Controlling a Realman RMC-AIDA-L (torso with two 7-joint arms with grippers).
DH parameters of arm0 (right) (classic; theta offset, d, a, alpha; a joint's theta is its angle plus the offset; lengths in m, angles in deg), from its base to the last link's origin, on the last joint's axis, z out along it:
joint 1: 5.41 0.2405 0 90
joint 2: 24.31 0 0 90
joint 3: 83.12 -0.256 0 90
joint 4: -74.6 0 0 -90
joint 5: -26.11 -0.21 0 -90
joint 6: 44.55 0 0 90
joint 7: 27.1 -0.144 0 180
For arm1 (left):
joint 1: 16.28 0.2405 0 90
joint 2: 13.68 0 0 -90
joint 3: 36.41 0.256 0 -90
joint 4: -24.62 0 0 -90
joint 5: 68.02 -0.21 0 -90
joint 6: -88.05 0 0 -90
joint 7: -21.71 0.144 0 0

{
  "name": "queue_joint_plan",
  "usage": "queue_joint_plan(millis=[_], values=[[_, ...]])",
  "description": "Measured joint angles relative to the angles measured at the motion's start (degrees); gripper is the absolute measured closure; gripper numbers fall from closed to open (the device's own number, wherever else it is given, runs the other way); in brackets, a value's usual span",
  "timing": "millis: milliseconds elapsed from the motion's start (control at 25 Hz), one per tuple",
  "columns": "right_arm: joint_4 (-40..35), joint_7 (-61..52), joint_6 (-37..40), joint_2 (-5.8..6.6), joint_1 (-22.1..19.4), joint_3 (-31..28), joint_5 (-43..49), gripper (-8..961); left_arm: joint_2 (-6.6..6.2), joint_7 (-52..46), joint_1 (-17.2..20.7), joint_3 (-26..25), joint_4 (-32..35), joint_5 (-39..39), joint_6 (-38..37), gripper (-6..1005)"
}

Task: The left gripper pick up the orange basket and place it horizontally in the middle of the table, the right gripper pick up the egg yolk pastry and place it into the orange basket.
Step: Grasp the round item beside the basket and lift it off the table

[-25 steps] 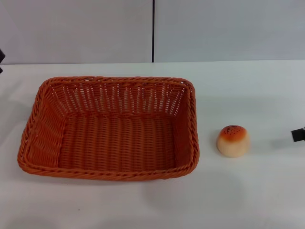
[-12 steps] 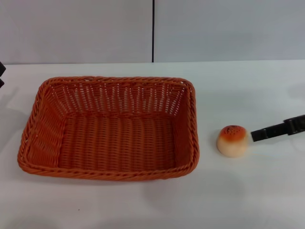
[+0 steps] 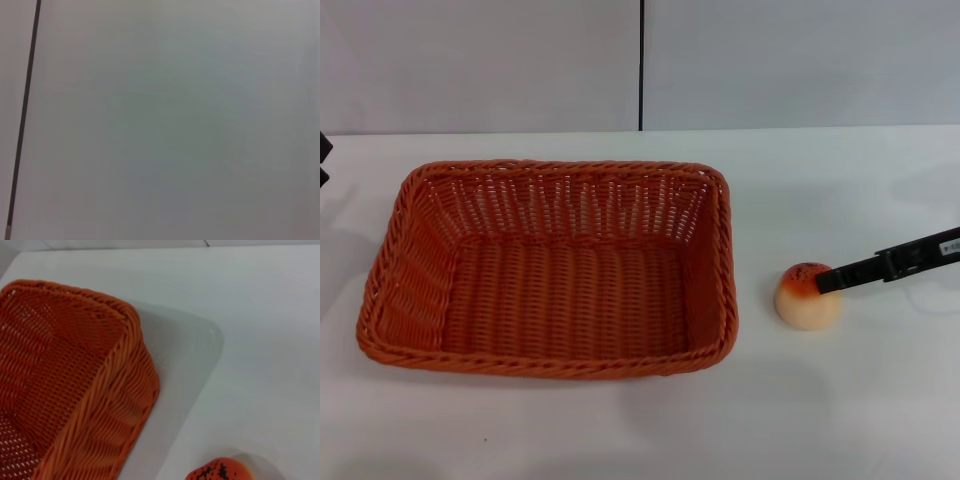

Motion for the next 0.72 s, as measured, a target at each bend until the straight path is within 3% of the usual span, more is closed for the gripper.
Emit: queue_joint_plan(millis=[200,440,640,720], values=[[1.2,1.1,-1.8,-0.59,0.4,0.2,-0.2,380,-0.1,0.0,-0.1,0.0,-0.1,0.0,0.0,185],[1.1,2.2,-3.8,-1.18,0.0,-0.1,-1.5,526,-0.13,0.0,-0.3,0.0,-0.1,0.0,0.3,185],[-2.0,2.2,-0.3,-1.42,-1.2,0.0,-2.3,700,-0.12,0.0,-0.4,0.0,-0.1,0.1,0.4,185],[-3.4,2.0,1.9,-1.5,-1.8,0.0,-2.7,727,-0.11,0.0,-0.4,0.0,-0.1,0.1,0.4,185]])
